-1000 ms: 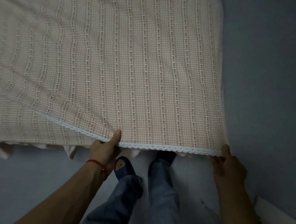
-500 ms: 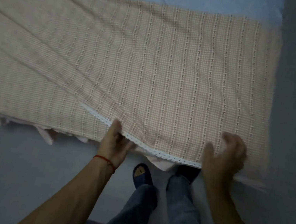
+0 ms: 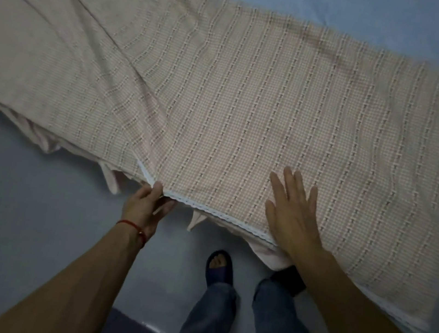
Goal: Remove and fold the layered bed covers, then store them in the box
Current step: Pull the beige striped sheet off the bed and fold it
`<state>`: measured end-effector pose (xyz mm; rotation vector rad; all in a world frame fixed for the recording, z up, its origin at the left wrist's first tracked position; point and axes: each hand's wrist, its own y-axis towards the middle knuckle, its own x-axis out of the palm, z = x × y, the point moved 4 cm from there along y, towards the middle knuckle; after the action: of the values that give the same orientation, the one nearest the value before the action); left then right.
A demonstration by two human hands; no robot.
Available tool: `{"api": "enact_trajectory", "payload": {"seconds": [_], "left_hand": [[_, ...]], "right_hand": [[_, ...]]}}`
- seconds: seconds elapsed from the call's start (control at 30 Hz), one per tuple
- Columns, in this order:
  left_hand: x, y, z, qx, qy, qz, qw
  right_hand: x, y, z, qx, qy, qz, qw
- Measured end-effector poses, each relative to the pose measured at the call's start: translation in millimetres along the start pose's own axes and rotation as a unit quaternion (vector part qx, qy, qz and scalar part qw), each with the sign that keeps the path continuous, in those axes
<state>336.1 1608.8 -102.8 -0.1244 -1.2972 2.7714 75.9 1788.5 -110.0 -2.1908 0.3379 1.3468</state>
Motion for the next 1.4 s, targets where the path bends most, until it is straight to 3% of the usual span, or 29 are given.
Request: {"api": "enact_trajectory", "payload": {"seconds": [0.13,0.3,0.4,0.53,0.63,0.8,0.87,0.93,1.0,1.07,1.4], "left_hand": [[-2.1,2.0,0.0,0.026,0.023,0.016,0.999],[-6.5,0.1,-2.8,0.031,0.044,0.045,0.998],[-5.6,10.7,0.8,0.01,0.06,0.044,0.997],[-2.9,15.7,24.5,-0.042,0.102,0.014,0.994],[-13.7,34.0,69.4,-0.018,0.112,0.058,0.992],[-25.6,84.7,155.7,-0.008,0.092,0.05,0.994],[-28.4,114.5,190.4,0.019,0.107,0.039,0.993],[-29.5,154.6,213.4,0.081,0.218,0.046,0.971],[-32.1,191.9,221.0,0.092,0.369,0.049,0.924],[-27.7,201.3,222.6,0.083,0.435,0.035,0.896],[-33.0,220.4,232.1,0.062,0.422,-0.131,0.895]], "right_hand": [[-14.8,7.6,-28.4,0.029,0.006,-0.004,1.0],[-32.0,42.7,-78.3,-0.044,0.027,-0.041,0.998],[-27.0,61.8,-101.0,-0.074,-0.034,-0.086,0.993],[-34.6,100.2,-145.7,-0.116,-0.048,-0.005,0.992],[-29.3,149.7,-188.1,-0.138,-0.036,0.015,0.99],[7.0,215.7,-202.8,-0.001,0.001,-0.101,0.995],[16.4,226.3,-202.2,0.021,-0.026,-0.112,0.993],[21.6,232.4,-201.7,0.03,-0.049,-0.109,0.992],[25.7,239.9,-202.8,0.037,-0.067,-0.108,0.991],[30.4,245.6,-202.8,0.044,-0.073,-0.099,0.991],[51.5,254.4,-210.4,0.112,-0.161,-0.144,0.97]]}}
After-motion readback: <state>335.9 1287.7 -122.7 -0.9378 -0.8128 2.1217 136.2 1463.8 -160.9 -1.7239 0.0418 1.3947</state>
